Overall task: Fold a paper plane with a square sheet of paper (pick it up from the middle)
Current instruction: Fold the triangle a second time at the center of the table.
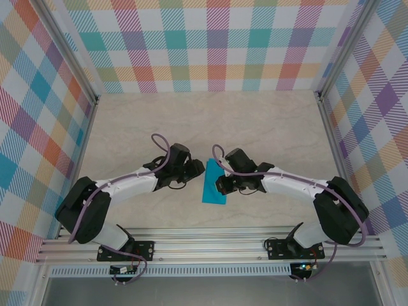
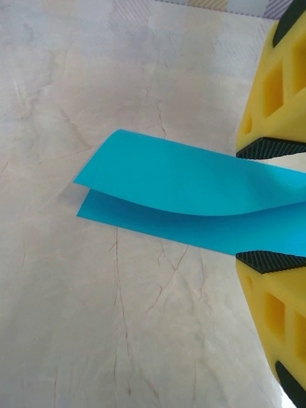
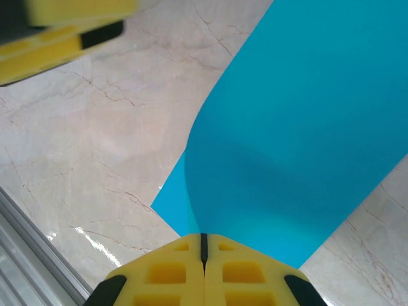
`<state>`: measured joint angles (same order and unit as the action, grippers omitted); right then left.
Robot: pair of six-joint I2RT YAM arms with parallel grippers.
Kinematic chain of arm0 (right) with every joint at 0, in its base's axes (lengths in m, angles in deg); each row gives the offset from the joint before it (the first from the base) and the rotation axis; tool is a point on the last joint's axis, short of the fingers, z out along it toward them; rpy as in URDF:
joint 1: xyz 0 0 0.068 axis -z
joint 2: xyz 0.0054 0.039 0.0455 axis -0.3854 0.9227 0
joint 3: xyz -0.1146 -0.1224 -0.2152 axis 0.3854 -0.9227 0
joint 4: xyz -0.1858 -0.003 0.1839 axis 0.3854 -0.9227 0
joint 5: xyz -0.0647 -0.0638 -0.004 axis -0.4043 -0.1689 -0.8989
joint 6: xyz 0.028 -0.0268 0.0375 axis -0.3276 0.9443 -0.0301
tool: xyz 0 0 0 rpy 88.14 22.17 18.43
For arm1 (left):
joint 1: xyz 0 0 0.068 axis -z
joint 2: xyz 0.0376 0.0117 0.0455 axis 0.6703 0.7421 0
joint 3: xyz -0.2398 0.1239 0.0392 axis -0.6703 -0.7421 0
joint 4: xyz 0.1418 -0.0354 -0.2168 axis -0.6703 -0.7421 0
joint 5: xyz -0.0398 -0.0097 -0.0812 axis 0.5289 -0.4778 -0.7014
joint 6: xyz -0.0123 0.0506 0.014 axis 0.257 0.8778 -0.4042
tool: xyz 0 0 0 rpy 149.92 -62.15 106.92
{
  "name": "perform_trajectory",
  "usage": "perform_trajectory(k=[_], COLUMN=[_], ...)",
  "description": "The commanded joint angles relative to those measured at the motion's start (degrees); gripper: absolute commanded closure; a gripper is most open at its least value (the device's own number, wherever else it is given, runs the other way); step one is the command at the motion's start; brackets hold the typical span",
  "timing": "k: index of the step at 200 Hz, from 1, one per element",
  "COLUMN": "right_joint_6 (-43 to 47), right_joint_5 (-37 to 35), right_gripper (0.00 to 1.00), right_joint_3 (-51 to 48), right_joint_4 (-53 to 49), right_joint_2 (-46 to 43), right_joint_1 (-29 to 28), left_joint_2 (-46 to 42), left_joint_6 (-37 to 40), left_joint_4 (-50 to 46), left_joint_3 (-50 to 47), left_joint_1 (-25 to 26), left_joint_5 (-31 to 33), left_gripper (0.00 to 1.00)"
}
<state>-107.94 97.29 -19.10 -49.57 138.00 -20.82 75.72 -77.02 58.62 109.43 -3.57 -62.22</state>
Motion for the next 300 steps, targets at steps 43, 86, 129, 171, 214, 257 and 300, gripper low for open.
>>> perform_trajectory(k=[43,86,129,171,214,257,300], right_joint_6=[4.9,7.0,8.9,10.6,11.6,11.8,11.6], right_joint_5=[5.0,3.0,1.6,0.2,-1.6,-1.5,-1.9], right_gripper=[0.96,0.95,0.94,0.94,0.94,0.94,0.94], right_joint_3=[2.6,4.9,7.1,8.7,9.8,10.0,9.7], right_joint_4=[-2.5,-3.8,-5.3,-6.2,-6.3,-5.5,-5.0], right_joint_2=[5.4,8.9,11.3,13.2,14.5,15.4,15.5], right_joint_1=[4.5,5.4,5.8,5.8,5.9,6.0,6.5], left_joint_2=[-3.9,-3.7,-1.4,1.9,4.9,6.8,8.7], left_joint_6=[4.9,7.2,8.7,8.9,8.7,8.0,6.3], left_joint_4=[-1.0,-0.5,-0.7,-0.5,-0.3,0.6,3.0], left_joint_3=[-3.7,-3.8,-2.1,0.3,2.4,3.4,3.5], left_joint_1=[0.7,1.9,3.9,5.9,7.3,8.0,8.0], left_joint_5=[-0.3,-1.9,-2.3,-2.1,-1.9,-1.4,-1.8], left_gripper=[0.61,0.66,0.68,0.71,0.73,0.74,0.75])
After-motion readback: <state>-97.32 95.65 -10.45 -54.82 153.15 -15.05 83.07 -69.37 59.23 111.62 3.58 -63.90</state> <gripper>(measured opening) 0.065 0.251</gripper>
